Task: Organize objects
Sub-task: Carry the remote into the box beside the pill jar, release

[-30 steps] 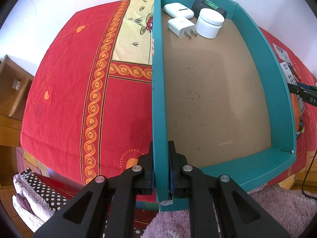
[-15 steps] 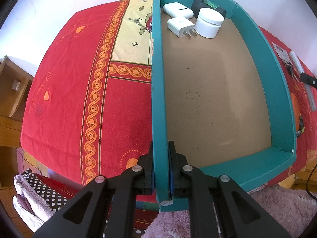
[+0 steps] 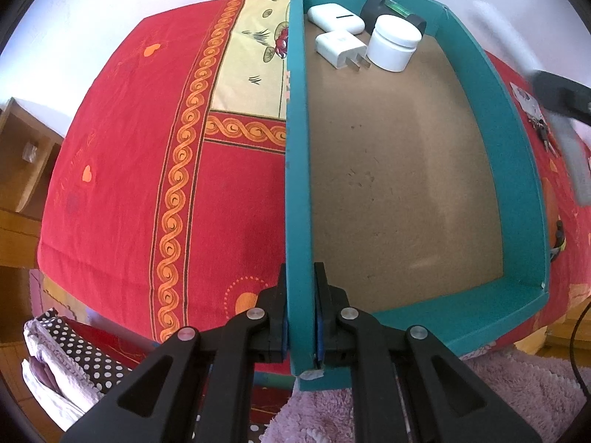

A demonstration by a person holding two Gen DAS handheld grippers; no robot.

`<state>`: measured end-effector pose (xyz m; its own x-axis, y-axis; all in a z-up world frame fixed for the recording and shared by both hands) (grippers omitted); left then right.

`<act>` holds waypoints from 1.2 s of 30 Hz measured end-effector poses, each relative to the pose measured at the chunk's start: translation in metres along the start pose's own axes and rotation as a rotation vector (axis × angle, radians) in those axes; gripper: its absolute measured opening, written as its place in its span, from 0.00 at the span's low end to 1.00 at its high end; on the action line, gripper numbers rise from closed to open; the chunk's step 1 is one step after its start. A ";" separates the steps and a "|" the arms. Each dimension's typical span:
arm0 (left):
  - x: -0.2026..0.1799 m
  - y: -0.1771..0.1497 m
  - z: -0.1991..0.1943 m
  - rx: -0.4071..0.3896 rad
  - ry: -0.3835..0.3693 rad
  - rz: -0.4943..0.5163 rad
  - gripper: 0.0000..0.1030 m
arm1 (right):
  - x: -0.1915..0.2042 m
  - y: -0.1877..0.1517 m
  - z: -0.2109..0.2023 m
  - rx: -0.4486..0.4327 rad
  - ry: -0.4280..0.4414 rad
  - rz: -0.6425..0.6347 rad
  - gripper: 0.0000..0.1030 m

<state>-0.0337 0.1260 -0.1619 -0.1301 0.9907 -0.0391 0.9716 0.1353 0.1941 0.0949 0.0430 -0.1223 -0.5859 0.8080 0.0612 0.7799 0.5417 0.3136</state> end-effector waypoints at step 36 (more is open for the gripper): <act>-0.001 -0.006 0.000 -0.014 -0.009 -0.003 0.08 | 0.062 0.010 0.080 0.132 -0.011 -0.039 0.57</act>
<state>-0.0393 0.1240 -0.1634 -0.1309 0.9902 -0.0484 0.9684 0.1382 0.2078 0.0835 0.1172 -0.1916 -0.6145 0.7879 0.0407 0.7792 0.5979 0.1882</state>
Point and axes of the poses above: each gripper's, at about its wrist camera, not at the fingertips, and z roughly the way its jaws point, x to its left, y to its top, the point moved 8 cm from there along z, roughly the way its jaws point, and after that the axes turned 1 degree about -y, right-handed, at the moved point
